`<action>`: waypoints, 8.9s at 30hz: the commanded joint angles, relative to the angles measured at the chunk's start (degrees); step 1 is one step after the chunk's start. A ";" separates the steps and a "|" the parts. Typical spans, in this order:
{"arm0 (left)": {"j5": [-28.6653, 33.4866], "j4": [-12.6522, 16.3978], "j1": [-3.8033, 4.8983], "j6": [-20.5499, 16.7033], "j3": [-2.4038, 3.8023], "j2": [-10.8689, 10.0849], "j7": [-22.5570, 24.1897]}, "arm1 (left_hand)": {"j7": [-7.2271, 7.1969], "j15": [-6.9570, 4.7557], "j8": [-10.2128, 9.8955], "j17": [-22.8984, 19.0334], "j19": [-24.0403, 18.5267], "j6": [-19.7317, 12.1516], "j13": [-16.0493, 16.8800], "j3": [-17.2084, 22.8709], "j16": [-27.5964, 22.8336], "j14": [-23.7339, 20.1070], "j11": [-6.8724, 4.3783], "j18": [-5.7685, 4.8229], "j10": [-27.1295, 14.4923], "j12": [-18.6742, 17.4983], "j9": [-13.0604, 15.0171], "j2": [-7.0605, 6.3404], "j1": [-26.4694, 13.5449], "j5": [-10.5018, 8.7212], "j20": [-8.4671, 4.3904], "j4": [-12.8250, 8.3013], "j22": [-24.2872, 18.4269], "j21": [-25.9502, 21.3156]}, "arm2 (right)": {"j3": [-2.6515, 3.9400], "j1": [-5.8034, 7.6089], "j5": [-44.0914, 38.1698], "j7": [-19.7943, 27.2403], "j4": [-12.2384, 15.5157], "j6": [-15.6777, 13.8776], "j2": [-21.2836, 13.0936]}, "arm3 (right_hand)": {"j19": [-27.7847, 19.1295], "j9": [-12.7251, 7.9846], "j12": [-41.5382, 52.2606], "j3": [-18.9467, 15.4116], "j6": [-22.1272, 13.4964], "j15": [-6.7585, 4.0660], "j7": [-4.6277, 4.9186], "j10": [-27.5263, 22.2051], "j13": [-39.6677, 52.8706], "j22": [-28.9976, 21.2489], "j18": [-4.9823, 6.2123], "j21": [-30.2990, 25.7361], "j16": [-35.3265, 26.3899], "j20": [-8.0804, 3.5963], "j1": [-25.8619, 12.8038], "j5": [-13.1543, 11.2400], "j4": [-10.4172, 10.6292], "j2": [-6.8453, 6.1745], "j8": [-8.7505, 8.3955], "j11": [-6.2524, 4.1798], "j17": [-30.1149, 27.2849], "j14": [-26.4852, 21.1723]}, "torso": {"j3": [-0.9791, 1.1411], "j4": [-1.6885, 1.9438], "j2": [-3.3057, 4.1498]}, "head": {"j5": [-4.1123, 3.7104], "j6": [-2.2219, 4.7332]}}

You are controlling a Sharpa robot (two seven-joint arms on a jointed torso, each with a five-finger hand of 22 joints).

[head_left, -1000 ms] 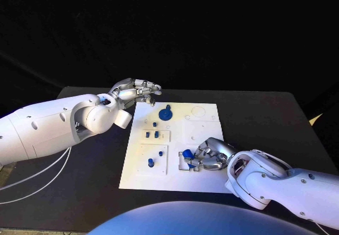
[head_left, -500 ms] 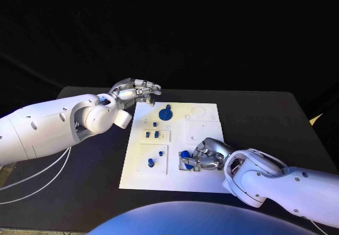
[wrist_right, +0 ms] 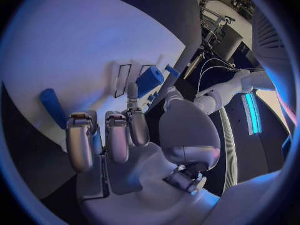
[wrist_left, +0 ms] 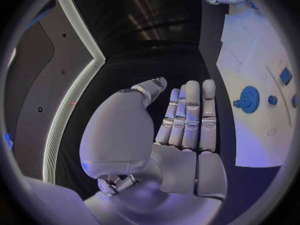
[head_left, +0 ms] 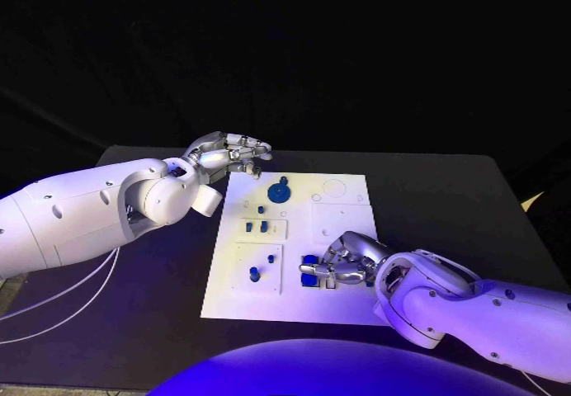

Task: Assemble the parts on the task board

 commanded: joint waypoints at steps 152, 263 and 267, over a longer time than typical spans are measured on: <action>0.15 1.03 -0.04 0.78 -0.04 -1.23 0.26 | -0.17 -0.13 0.61 -0.15 0.46 -0.46 -0.08 -0.04 -0.05 -0.43 -0.02 0.99 -0.55 0.53 0.19 0.16 -0.54 -0.30 0.01 -0.30 0.01 -0.63 | 0.02 -2.63 -11.63 -2.23 4.78 -5.08 -9.90 | 5.95 1.41 1.94 45.06 -0.38 -0.36 -0.45 2.05 8.64 15.04 -1.23 1.59 0.35 -0.28 14.04 3.05 -10.98 -6.22 -1.79 -0.26 15.09 5.97 | -0.04 -0.72 -0.28 | -0.77 0.00; 0.15 0.84 -0.03 0.89 -0.04 -1.26 -0.11 | -0.14 -0.12 0.69 -0.19 0.56 -0.53 -0.11 -0.02 -0.02 -0.49 0.00 0.98 -0.68 0.69 0.22 0.18 -0.64 -0.31 0.02 -0.31 0.08 -0.87 | 0.03 -2.79 -6.77 0.39 -1.03 -0.05 -3.57 | 5.99 2.93 5.39 24.11 3.00 -1.12 -1.55 4.11 12.07 15.07 -1.26 1.68 0.35 -1.03 11.43 -7.40 -0.57 -4.95 -1.49 -1.14 15.09 5.97 | 0.07 -0.74 -0.25 | -0.56 0.00; 0.15 0.82 -0.03 0.87 -0.04 -1.33 -0.16 | -0.14 -0.12 0.69 -0.19 0.56 -0.53 -0.11 -0.02 -0.02 -0.49 0.00 0.98 -0.68 0.69 0.22 0.18 -0.64 -0.31 0.02 -0.31 0.08 -0.87 | 0.04 -2.72 -7.08 0.67 -0.55 -1.03 -3.96 | 5.99 2.96 5.53 23.21 3.21 -1.07 -1.44 4.18 12.17 15.07 -1.26 1.68 0.35 -1.02 10.39 -7.41 -0.11 -4.89 -1.50 -1.05 15.09 5.97 | 0.09 -0.78 -0.24 | -0.51 0.00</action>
